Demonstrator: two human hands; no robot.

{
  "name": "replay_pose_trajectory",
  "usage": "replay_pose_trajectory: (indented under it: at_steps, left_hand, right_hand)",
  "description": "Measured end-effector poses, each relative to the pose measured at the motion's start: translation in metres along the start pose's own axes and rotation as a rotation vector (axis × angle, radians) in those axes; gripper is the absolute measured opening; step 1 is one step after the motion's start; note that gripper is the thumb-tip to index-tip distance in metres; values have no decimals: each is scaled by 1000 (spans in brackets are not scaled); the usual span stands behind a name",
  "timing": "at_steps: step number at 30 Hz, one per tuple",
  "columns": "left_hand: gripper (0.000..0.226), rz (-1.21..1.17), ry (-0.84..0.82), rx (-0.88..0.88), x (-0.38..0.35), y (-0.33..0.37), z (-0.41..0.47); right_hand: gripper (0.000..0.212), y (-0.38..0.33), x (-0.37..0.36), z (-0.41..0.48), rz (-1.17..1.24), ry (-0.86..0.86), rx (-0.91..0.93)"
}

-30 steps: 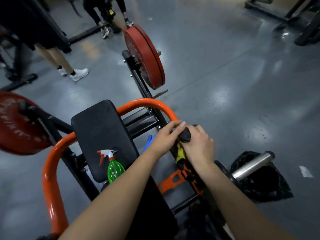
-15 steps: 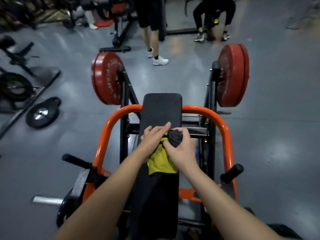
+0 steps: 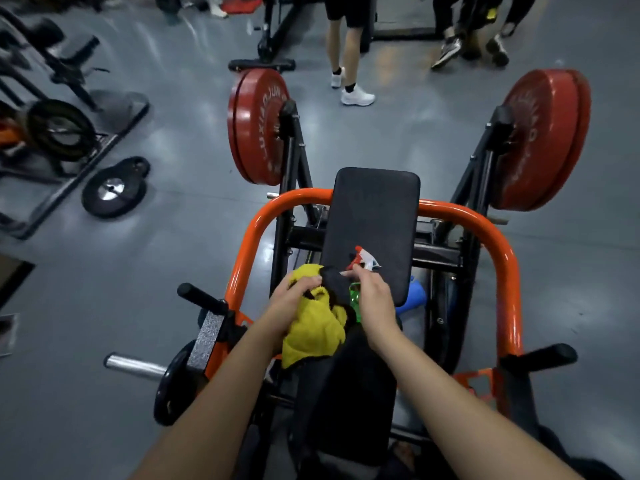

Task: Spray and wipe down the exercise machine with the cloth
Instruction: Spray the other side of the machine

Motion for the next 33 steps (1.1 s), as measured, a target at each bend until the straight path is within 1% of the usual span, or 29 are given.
replay_pose_trajectory:
  at_steps: [1, 2, 3, 5, 6, 8, 9, 12, 15, 17, 19, 21, 22, 24, 25, 26, 27, 28, 29, 30, 31, 33]
  left_hand:
    - [70, 23, 6, 3, 3, -1, 2]
    - [61, 3, -3, 19, 5, -1, 4]
    - [54, -49, -13, 37, 6, -2, 6]
    - [35, -182, -2, 52, 6, 3, 6]
    - [31, -244, 12, 44, 8, 4, 7]
    - [36, -297, 32, 39, 8, 6, 12]
    - [41, -302, 38, 39, 6, 9, 13]
    - [51, -254, 48, 71, 7, 1, 20]
    - [47, -196, 52, 112, 10, -15, 20]
    - [42, -150, 71, 168, 11, -27, 17]
    - [42, -143, 138, 161, 17, -34, 16]
    - [45, -160, 170, 158, 10, -40, 15]
    - [48, -180, 174, 145, 3, -39, 14]
    - [62, -202, 182, 131, -16, -36, 12]
    - [62, -218, 193, 133, -24, -36, 12]
    - [51, -217, 179, 156, -35, -35, 12]
    - [33, -204, 159, 177, -46, -34, 13]
    - [20, -188, 139, 191, -58, -32, 13]
    - [20, -166, 101, 190, -71, -30, 13]
    - [27, -155, 63, 186, -83, -30, 13]
    - [39, -157, 9, 194, -101, -29, 10]
    - [55, -219, -89, 180, -126, -24, 4]
  right_hand:
    - [22, 14, 5, 13, -67, 81, -34]
    - [19, 28, 9, 25, -137, 136, -86]
    - [26, 43, 13, 37, -194, 169, -151]
    - [51, 62, 16, 61, -287, 171, -257]
    - [64, 69, 12, 73, -321, 155, -289]
    - [83, 77, 5, 95, -375, 142, -310]
    - [89, 77, 3, 105, -412, 141, -312]
    - [90, 85, -11, 137, -419, 113, -346]
    - [101, 103, -17, 161, -400, 83, -411]
    - [97, 115, -11, 164, -321, 74, -420]
    - [88, 122, -2, 154, -306, 70, -407]
    - [86, 129, 17, 139, -264, 67, -374]
    - [86, 132, 28, 130, -219, 63, -355]
    - [83, 128, 53, 109, -154, 51, -293]
    - [81, 123, 64, 100, -137, 40, -254]
    - [82, 113, 76, 89, -126, 26, -211]
    - [85, 102, 86, 81, -118, 21, -163]
    - [87, 90, 97, 74, -118, 30, -115]
    - [85, 78, 105, 67, -114, 43, -61]
    - [81, 66, 115, 60, -111, 70, -18]
    - [74, 56, 131, 51, -106, 105, 23]
    - [66, 40, 149, 38, -115, 155, 77]
Point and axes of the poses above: each hand's wrist, its own z-axis towards the middle knuckle, its own x-axis out of the back of the hand, y = z × x, the point moved 2 cm from there along z, towards the middle knuckle, and after that the axes turned 11 degrees about -x, right-handed, at the moved point
